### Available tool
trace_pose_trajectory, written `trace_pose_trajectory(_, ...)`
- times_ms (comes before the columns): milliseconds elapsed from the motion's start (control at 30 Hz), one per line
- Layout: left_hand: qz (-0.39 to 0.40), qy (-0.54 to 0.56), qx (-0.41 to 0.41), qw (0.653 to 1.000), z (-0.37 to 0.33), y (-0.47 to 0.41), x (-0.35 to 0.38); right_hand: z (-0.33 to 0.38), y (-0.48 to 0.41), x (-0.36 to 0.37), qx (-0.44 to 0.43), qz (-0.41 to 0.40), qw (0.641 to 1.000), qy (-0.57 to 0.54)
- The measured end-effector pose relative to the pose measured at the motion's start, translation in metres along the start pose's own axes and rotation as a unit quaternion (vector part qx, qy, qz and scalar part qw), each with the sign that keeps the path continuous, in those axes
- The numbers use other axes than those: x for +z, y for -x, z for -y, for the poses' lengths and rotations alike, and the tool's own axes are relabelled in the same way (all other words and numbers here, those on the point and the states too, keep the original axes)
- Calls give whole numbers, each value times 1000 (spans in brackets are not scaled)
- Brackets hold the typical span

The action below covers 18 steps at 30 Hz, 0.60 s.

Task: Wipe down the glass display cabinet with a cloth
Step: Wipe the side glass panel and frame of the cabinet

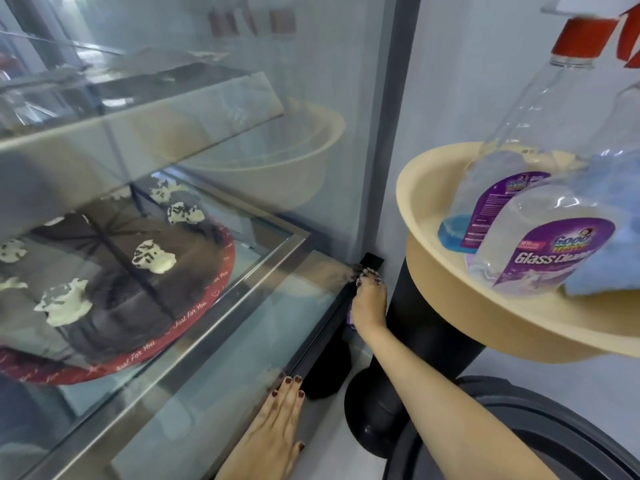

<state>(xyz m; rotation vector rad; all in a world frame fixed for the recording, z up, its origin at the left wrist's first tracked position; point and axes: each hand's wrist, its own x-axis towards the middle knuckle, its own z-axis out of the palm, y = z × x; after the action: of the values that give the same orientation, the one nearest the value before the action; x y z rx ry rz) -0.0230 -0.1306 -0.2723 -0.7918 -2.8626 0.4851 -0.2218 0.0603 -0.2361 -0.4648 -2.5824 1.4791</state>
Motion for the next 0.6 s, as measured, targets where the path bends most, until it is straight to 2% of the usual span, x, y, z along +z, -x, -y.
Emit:
trace_pose_trajectory(33, -22, -9, -6, 1000, 1, -1, -1, 1, 5, 4, 4, -8, 1000, -29)
trace_pose_trajectory(167, 4, 27, -11, 1000, -3, 1, -5, 34, 31, 6, -14, -77, 976, -204)
trace_pose_trajectory(233, -9, 49, -9, 999, -2, 0, -8, 56, 32, 2, -62, -110, 951, -284)
trace_pose_trajectory(333, -15, 51, -5, 999, -2, -1, -10, 66, 45, 3, -158, -118, 935, -293)
trace_pose_trajectory(400, -10, 46, -3, 999, -1, 1, -12, 52, 48, 12, -118, -88, 947, -287)
trace_pose_trajectory(433, -9, 46, -7, 999, 0, 2, -14, 47, 48, 15, -54, -74, 947, -309)
trace_pose_trajectory(500, -15, 58, -12, 998, 0, 3, -16, 50, 45, 16, 74, -47, 924, -371)
trace_pose_trajectory(533, -13, 61, -12, 998, 1, 4, -17, 57, 42, 15, 94, -48, 917, -385)
trace_pose_trajectory(600, -17, 61, -7, 998, 1, 3, -18, 70, 40, 9, 45, -64, 917, -391)
